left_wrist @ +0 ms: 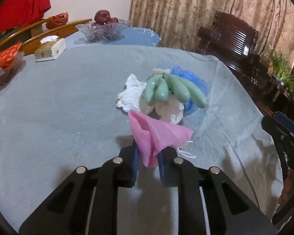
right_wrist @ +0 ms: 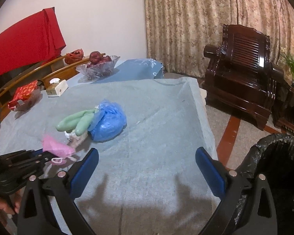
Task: Collect trash
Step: 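Grasp the green rubber glove with the right gripper while the left holds the mask, then lift the green glove with the right gripper off the table, then carry the glove and pink mask over the bin with both grippers, then open both grippers over the bin to drop the glove and mask, then move both grippers back over the tissue and blue bag on the table, then grasp the blue plastic bag with the right gripper, then grasp the white tissue with the left gripper while the right holds the bag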
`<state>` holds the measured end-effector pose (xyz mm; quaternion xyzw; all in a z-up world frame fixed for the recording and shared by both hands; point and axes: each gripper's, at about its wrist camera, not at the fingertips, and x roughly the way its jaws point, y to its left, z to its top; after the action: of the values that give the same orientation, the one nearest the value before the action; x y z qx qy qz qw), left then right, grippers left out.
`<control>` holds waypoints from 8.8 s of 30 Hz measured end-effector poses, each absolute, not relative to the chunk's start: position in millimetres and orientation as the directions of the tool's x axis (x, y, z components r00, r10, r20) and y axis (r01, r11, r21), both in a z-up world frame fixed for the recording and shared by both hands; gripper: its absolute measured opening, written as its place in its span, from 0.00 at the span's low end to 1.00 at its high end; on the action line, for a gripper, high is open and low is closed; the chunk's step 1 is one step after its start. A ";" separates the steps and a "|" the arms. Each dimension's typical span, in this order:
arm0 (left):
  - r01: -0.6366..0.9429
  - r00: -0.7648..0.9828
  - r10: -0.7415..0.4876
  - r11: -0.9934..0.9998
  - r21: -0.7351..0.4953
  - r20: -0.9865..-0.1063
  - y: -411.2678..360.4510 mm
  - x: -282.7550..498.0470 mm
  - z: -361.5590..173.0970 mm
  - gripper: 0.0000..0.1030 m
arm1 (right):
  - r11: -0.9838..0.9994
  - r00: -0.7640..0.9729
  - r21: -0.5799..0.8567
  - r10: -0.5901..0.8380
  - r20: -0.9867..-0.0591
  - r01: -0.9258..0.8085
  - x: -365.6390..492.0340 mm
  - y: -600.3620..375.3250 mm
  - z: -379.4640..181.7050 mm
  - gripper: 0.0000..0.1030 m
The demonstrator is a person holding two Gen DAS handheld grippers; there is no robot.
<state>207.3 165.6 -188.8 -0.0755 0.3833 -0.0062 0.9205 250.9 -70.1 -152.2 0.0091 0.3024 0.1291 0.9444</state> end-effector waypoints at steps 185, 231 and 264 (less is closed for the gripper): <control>0.102 0.850 -0.130 0.991 -0.084 -0.510 84.9 162.9 -83.0 0.90 | 0.984 0.858 0.155 0.155 -0.489 -0.090 166.6 -189.4 -76.0 0.94; -0.173 0.793 0.109 0.984 -0.050 -0.599 225.7 245.7 -153.3 0.90 | 0.930 0.648 0.136 0.337 -0.683 -0.341 360.5 30.5 -185.6 0.66; -0.100 0.728 0.020 0.992 -0.078 -0.686 147.6 286.2 -189.7 0.90 | 0.958 0.711 0.162 0.283 -0.644 -0.235 340.6 -56.2 -177.0 0.43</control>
<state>286.2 147.6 -189.7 -0.0547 0.3676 0.0322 0.9278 340.6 -56.2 -177.0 0.0341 0.3536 0.1403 0.9242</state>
